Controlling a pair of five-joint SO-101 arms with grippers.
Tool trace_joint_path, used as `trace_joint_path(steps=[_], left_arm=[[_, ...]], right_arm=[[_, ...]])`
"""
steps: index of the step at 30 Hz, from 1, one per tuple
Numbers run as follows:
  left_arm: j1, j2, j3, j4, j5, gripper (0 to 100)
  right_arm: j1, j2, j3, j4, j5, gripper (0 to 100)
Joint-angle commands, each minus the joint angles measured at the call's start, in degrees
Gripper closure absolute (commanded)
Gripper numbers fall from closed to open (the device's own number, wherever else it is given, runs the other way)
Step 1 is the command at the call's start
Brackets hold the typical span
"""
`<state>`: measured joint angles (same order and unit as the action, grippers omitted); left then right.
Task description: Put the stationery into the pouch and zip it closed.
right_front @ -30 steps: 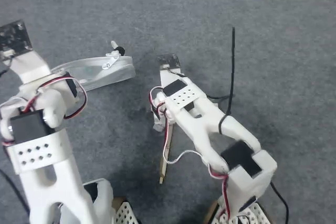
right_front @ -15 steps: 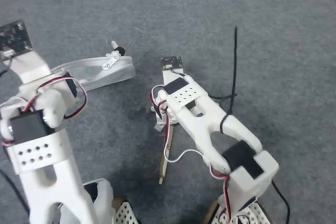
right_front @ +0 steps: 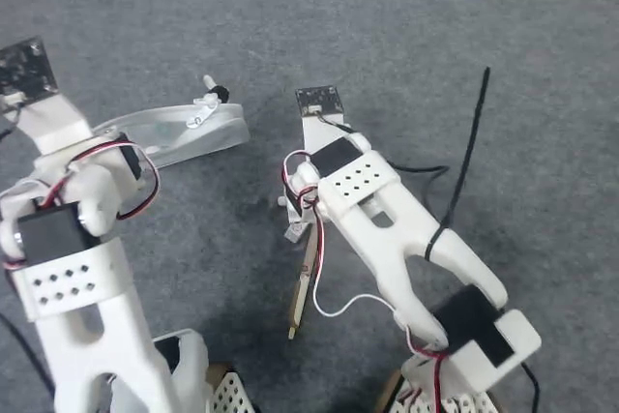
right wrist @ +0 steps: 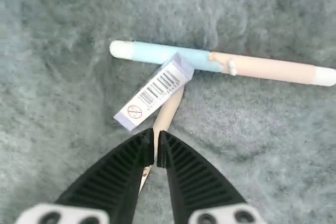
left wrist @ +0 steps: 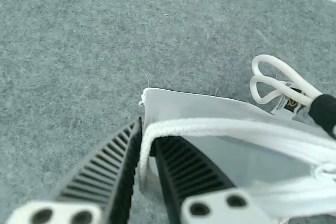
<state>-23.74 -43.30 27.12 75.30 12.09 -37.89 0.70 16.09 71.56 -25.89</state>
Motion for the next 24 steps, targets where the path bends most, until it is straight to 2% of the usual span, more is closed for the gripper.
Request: trace_joint_path(steps=[1,6,12,24], left_arm=[[-0.4,-0.2,0.0,-2.3,-0.5,99],[-0.4,-0.2,0.0,-2.3,-0.5,99],[-0.4,-0.2,0.0,-2.3,-0.5,99],[-0.4,-0.2,0.0,-2.2,-0.5,99]], right_arm=[[0.7,-6.3,-1.2,1.3,-0.3,99.3],[-2.9,-4.7,3.2,-1.6,-0.6,98.3],[-4.8,3.2,8.0,-10.5,-0.7,84.5],[-4.0,5.9,7.6,-15.0,-0.7,88.3]])
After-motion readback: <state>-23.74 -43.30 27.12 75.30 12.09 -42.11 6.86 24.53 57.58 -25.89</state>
